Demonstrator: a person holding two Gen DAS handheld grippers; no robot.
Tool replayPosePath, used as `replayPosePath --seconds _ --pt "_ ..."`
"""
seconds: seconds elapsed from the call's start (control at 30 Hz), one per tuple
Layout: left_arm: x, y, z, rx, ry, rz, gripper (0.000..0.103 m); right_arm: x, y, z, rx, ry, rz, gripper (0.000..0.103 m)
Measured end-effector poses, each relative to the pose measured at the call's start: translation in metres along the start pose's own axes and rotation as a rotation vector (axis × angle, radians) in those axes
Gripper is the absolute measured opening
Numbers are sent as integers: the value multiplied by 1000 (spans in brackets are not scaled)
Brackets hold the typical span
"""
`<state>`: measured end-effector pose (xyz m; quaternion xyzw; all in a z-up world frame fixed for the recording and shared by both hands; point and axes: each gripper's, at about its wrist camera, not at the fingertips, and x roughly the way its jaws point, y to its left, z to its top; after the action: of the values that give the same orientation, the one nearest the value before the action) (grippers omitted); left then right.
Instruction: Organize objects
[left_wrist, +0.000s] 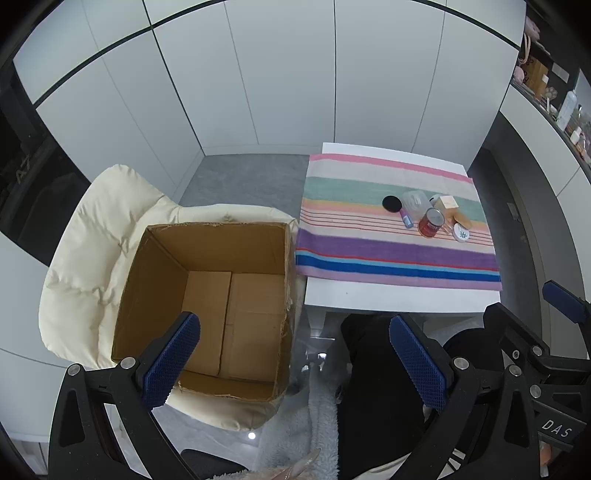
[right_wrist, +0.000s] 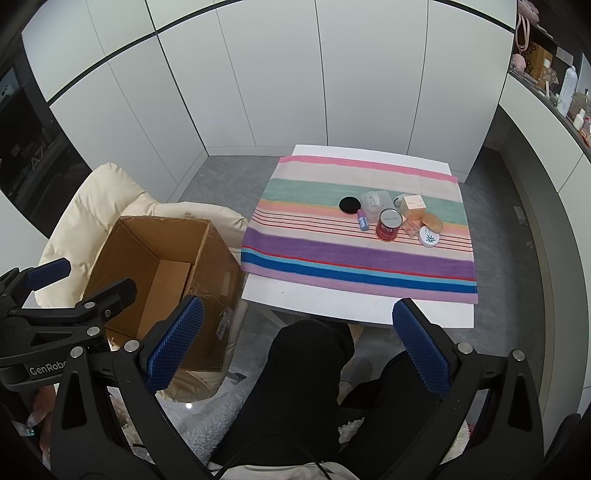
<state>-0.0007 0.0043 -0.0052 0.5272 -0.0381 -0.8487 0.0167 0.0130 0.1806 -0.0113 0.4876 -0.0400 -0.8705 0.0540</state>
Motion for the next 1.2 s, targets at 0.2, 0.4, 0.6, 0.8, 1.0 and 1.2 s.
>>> replayPosePath --seconds 0.2,0.4,0.6,0.8,1.0,1.2 --pt "3 -2 -1 6 2 14 103 2 0 1 4 7 3 103" --pt "4 -6 -1 9 8 5 103 3 -2 0 3 9 -4 103" --pt "5 -7 0 8 12 7 103 4 -3 -1 8 13 2 103" --pt "5 -8 -1 9 15 -3 103 2 -5 0 9 8 -1 103" --pt "4 -10 -3 17 9 -8 103 1 -6 -1 9 8 0 103" --pt "1 -12 -3 24 2 -17 103 -1 -11 -3 3 4 7 103"
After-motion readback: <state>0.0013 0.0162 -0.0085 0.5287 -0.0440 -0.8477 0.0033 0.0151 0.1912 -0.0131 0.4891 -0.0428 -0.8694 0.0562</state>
